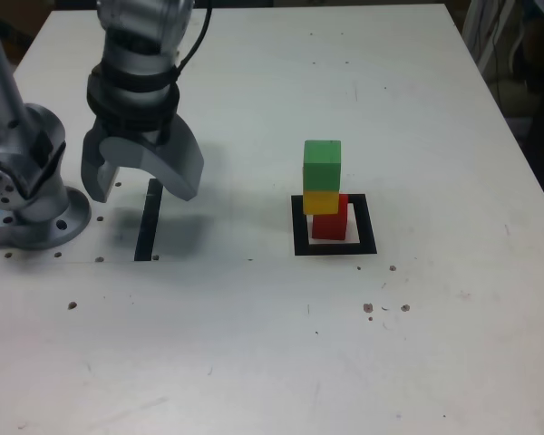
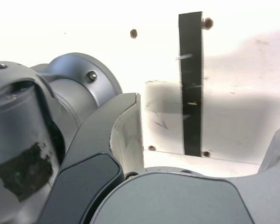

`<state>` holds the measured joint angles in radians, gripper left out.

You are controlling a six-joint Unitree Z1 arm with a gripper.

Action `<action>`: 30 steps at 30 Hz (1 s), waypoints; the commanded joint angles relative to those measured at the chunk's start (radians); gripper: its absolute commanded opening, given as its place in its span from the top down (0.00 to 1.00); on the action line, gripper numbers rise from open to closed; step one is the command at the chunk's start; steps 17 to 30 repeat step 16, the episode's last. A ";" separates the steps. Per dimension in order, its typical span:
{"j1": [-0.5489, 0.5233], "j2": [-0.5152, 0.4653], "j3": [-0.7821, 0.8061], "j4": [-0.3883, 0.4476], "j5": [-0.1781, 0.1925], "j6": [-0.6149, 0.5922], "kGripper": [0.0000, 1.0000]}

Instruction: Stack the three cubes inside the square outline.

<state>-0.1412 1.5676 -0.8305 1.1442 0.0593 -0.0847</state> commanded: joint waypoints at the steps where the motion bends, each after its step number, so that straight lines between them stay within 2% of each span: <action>1: 0.001 -0.007 0.014 -0.014 -0.002 0.004 0.01; 14: -0.003 -0.010 0.089 -0.035 -0.043 0.013 0.01; 30: -0.003 -0.009 0.091 -0.036 -0.044 0.013 0.01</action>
